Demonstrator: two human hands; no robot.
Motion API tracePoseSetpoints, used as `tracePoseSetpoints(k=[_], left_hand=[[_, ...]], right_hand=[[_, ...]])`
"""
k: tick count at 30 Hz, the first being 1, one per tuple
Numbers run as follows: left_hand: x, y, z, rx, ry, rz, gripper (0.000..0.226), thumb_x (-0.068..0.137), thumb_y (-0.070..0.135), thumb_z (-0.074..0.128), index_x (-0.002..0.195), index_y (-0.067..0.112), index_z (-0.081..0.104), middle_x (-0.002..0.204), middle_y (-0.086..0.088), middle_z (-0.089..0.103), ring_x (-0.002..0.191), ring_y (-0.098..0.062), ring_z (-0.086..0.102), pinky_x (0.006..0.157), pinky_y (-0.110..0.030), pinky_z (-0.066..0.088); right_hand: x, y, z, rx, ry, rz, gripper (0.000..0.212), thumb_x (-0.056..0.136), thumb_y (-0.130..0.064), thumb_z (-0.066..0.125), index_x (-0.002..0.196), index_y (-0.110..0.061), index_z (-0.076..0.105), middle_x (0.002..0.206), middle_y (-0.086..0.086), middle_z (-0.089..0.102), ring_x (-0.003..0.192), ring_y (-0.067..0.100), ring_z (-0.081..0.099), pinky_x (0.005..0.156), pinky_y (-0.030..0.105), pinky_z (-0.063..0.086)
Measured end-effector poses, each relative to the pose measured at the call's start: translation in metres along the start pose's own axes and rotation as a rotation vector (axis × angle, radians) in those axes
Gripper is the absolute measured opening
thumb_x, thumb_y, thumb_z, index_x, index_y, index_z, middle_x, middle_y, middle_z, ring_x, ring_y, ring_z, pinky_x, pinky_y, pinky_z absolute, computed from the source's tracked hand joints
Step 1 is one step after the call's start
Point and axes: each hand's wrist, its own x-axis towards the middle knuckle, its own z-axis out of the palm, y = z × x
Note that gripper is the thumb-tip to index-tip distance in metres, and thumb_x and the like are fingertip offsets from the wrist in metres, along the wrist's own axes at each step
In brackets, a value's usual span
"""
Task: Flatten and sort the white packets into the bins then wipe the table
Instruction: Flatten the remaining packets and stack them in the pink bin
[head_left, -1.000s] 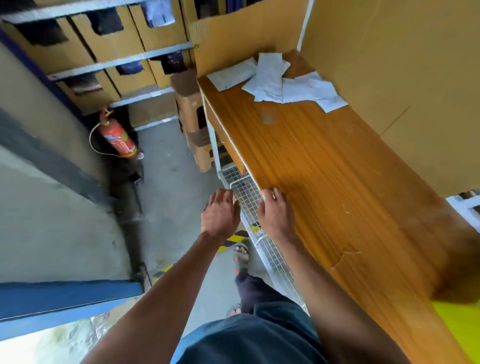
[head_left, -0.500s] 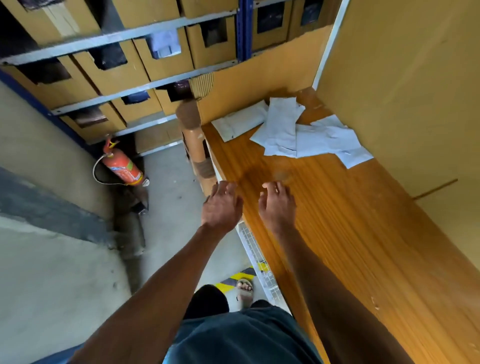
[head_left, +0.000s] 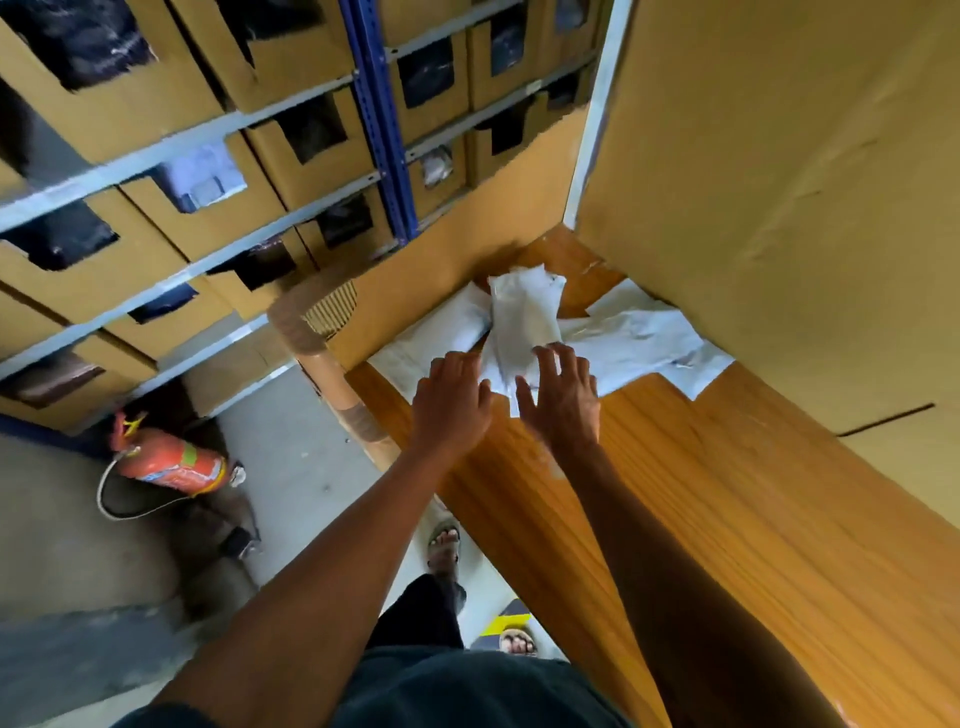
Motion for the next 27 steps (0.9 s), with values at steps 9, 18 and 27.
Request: tracePoseSetpoints(k=[9, 18, 27], left_hand=[[0.101, -0.069, 0.008, 0.135, -0.182, 0.156, 0.070, 0.102, 0.044, 0.057, 0.164, 0.035, 0.027, 0.174, -0.009, 0.015, 0.158, -0.035, 0.018, 0.123, -0.058, 0.032], [0.112, -0.069, 0.016, 0.136, -0.178, 0.218, 0.073, 0.096, 0.060, 0.051, 0.162, 0.039, 0.025, 0.169, -0.010, 0.020, 0.138, -0.036, 0.039, 0.110, -0.052, 0.043], [0.116, -0.060, 0.030, 0.073, -0.204, 0.300, 0.103, 0.091, 0.068, 0.060, 0.168, 0.036, -0.001, 0.173, -0.014, -0.020, 0.159, -0.044, -0.002, 0.126, -0.063, 0.021]], right_hand=[[0.085, -0.020, 0.038, -0.079, -0.106, 0.102, 0.084, 0.094, -0.067, 0.054, 0.163, -0.035, 0.021, 0.170, 0.016, 0.015, 0.146, 0.046, 0.032, 0.109, 0.058, 0.042], [0.077, -0.035, 0.051, -0.207, -0.007, 0.240, 0.072, 0.094, -0.059, 0.056, 0.157, -0.028, 0.040, 0.164, 0.019, 0.030, 0.103, 0.042, 0.055, 0.081, 0.048, 0.050], [0.056, -0.042, 0.052, -0.225, -0.022, 0.354, 0.073, 0.100, -0.062, 0.036, 0.165, -0.031, 0.022, 0.171, 0.017, 0.015, 0.121, 0.043, 0.048, 0.088, 0.050, 0.048]])
